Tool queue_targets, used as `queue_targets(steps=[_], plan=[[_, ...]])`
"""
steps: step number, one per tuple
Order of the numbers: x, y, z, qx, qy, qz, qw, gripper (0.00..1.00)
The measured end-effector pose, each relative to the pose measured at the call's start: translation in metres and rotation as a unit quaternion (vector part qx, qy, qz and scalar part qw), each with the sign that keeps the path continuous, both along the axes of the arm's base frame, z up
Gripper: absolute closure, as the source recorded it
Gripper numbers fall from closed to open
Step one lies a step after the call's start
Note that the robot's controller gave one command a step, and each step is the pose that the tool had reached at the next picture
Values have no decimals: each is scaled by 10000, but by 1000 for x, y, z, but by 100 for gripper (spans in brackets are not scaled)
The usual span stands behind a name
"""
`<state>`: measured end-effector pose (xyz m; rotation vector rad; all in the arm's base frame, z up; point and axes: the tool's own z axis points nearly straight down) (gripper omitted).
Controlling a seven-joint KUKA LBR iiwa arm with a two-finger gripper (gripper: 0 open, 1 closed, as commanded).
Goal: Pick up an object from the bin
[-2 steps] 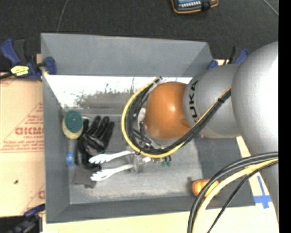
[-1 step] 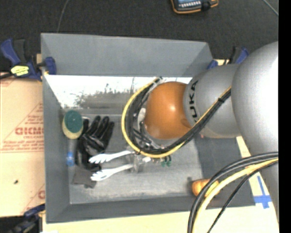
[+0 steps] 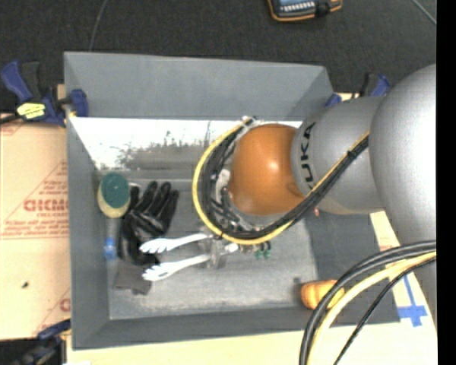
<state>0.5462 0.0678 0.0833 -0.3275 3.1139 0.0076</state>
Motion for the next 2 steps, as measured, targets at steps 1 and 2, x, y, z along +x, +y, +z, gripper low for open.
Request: queue_targets(steps=[1,2], plan=[[1,0,11,4,-26,-10,10000,100],[1,0,26,5,-30,-25,10000,100]])
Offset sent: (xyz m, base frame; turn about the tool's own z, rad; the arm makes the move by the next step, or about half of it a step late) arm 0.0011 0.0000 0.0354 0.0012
